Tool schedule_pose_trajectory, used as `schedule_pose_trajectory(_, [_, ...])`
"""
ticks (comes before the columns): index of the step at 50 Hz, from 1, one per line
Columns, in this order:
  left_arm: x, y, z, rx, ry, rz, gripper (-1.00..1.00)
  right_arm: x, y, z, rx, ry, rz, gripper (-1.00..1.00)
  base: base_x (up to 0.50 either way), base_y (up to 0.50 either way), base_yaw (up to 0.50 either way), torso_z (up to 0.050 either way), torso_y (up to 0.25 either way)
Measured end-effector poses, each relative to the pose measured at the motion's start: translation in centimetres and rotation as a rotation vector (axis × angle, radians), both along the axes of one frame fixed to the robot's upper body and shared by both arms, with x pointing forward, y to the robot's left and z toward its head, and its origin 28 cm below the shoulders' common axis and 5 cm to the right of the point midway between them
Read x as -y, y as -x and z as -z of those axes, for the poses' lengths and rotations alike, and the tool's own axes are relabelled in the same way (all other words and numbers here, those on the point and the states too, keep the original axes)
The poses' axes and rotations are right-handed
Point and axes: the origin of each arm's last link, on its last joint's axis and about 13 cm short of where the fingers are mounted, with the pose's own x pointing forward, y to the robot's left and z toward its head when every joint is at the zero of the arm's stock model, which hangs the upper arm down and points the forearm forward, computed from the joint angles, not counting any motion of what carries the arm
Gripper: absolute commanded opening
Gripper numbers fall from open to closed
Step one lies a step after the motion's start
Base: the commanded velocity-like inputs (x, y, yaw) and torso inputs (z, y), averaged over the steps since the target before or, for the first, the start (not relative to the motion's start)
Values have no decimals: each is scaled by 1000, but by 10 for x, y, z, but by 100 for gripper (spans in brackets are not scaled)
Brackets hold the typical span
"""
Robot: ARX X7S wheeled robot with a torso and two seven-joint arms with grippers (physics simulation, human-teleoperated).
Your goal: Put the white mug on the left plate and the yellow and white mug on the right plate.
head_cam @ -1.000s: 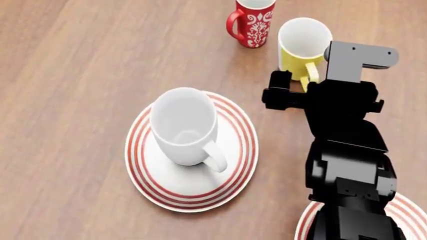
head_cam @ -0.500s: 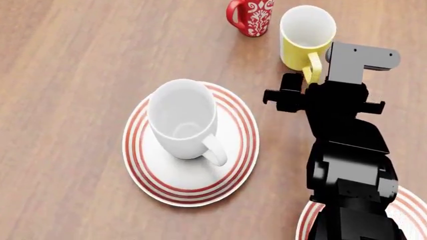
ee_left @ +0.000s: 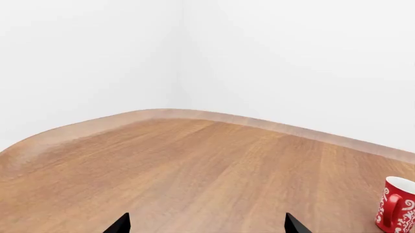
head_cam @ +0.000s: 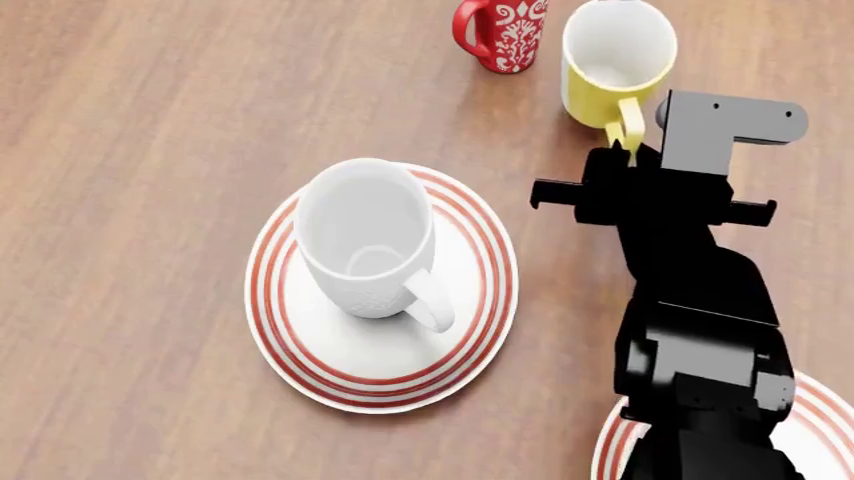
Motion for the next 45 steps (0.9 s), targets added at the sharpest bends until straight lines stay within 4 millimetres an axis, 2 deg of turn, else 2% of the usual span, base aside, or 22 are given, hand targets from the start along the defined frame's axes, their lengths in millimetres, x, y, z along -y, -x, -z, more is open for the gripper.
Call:
schedule_pose_trajectory(16, [1, -1, -1, -1, -6, 6, 100, 8, 1, 3, 135, -36, -14, -100, 0, 0, 0, 0, 0])
schedule_pose_trajectory(26, [2, -2, -1, -2, -11, 12, 100, 12, 4, 5, 144, -45, -36, -100, 0, 0, 0, 0, 0])
schedule_pose_trajectory(45, [4, -5, -1, -5, -15, 19, 100, 15, 42, 1, 128, 9, -45, -100, 0, 0, 0, 0, 0])
